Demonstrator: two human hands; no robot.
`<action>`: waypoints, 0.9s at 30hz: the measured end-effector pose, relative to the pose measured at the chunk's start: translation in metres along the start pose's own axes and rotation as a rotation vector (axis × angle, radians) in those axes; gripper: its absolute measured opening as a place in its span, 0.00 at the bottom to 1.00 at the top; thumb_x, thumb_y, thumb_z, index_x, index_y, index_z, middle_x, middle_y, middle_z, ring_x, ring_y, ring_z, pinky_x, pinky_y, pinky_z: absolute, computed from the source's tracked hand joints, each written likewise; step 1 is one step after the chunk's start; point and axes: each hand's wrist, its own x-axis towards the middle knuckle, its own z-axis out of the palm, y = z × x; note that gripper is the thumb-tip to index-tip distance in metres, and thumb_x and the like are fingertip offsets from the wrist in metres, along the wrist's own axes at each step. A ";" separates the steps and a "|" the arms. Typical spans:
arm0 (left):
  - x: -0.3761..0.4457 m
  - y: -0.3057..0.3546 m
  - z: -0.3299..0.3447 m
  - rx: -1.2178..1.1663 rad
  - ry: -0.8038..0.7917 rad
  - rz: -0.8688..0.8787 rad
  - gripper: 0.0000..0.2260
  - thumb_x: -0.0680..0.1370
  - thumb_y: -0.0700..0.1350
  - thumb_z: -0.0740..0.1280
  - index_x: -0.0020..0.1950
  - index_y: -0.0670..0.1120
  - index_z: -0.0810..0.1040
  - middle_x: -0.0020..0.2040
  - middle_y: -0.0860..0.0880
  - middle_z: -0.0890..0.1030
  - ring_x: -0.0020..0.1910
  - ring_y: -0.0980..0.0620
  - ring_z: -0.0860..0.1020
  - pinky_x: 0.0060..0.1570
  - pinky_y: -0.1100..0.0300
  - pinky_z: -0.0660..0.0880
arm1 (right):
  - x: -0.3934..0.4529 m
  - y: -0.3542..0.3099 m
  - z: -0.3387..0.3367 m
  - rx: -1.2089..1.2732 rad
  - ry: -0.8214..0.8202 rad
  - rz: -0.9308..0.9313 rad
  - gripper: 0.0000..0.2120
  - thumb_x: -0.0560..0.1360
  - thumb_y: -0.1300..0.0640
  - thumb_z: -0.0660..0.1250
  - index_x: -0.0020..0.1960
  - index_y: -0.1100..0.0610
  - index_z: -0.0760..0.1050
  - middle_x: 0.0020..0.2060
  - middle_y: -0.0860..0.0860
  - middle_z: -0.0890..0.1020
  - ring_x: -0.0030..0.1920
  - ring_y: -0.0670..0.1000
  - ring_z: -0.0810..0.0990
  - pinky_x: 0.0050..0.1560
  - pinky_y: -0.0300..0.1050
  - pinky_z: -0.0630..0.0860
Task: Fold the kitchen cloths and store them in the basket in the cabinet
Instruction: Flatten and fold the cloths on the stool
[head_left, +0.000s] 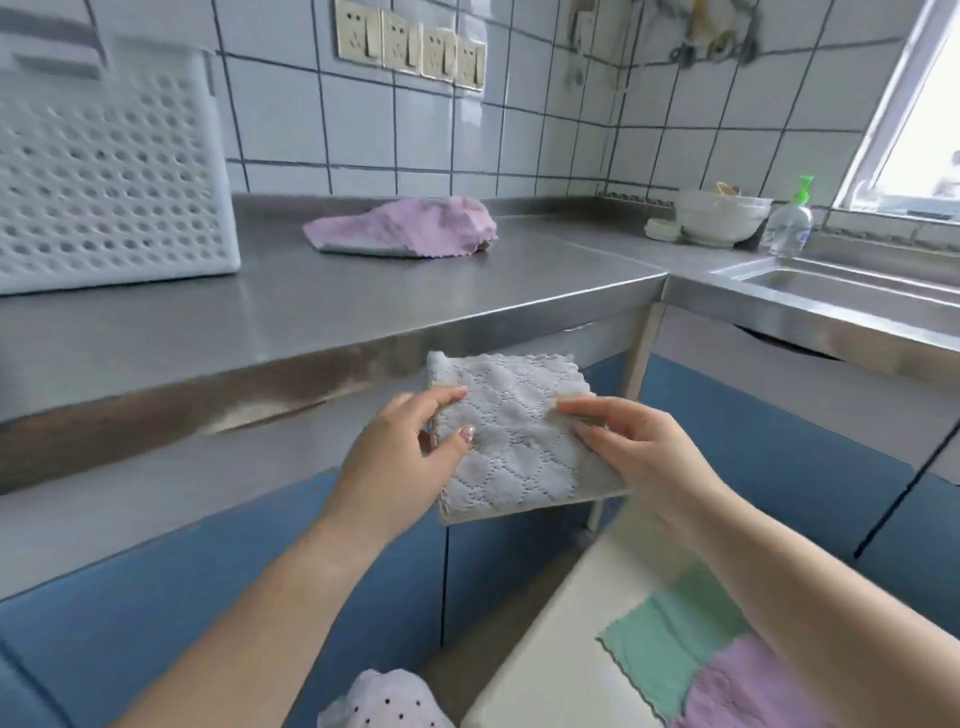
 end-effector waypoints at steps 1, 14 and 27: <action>0.003 0.002 -0.013 0.097 0.046 0.032 0.16 0.76 0.51 0.66 0.63 0.59 0.74 0.46 0.58 0.74 0.41 0.60 0.73 0.42 0.66 0.71 | 0.010 -0.011 0.005 -0.029 -0.007 -0.021 0.14 0.76 0.59 0.66 0.44 0.39 0.82 0.54 0.39 0.81 0.53 0.43 0.79 0.48 0.33 0.73; 0.037 -0.020 -0.170 0.715 0.246 -0.098 0.17 0.78 0.57 0.57 0.67 0.61 0.70 0.52 0.56 0.77 0.54 0.53 0.76 0.54 0.57 0.67 | 0.099 -0.132 0.116 -0.123 -0.190 -0.196 0.10 0.74 0.54 0.67 0.54 0.45 0.81 0.47 0.39 0.80 0.46 0.44 0.78 0.41 0.29 0.70; 0.065 -0.061 -0.205 0.999 -0.105 -0.426 0.19 0.80 0.58 0.51 0.68 0.54 0.69 0.68 0.47 0.68 0.68 0.46 0.65 0.69 0.36 0.51 | 0.137 -0.132 0.195 -0.515 -0.233 -0.249 0.15 0.76 0.53 0.66 0.61 0.54 0.78 0.59 0.49 0.80 0.57 0.49 0.77 0.49 0.33 0.64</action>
